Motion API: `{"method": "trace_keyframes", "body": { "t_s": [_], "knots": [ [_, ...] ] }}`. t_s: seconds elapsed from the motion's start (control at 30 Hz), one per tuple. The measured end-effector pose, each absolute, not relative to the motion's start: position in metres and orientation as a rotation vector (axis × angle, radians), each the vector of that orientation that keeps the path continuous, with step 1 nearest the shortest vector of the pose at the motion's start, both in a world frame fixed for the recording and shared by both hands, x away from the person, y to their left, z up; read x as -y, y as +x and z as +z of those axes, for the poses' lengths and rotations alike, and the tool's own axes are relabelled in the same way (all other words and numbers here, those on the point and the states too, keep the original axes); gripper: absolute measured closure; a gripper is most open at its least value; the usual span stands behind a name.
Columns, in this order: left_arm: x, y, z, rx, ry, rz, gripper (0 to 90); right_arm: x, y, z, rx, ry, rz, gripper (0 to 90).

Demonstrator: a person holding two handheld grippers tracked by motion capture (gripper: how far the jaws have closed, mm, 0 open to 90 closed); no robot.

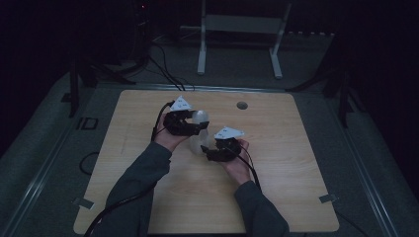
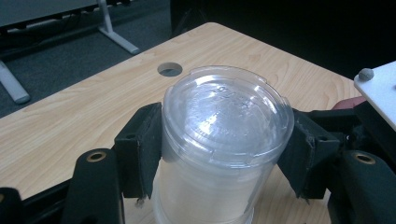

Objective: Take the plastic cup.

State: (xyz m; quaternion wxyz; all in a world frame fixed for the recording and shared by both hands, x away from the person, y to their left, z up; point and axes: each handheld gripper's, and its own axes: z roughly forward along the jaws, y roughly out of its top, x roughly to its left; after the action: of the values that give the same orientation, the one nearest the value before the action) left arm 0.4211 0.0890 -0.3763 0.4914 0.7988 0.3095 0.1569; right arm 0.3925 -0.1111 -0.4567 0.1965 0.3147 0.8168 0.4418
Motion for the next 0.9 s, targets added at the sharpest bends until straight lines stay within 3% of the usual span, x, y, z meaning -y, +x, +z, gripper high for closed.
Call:
{"method": "trace_keyframes", "body": {
  "t_s": [0.47, 0.9],
  "knots": [
    [-0.090, 0.420, -0.375, -0.755, 1.930, 0.375, 37.1, 0.099, 0.396, -0.455, -2.264, 0.879, 1.274, 23.5],
    [-0.091, 0.420, -0.370, -0.754, 1.926, 0.371, 38.0, 0.094, 0.401, -0.452, -2.244, 0.854, 1.283, 24.4]
  ]
}}
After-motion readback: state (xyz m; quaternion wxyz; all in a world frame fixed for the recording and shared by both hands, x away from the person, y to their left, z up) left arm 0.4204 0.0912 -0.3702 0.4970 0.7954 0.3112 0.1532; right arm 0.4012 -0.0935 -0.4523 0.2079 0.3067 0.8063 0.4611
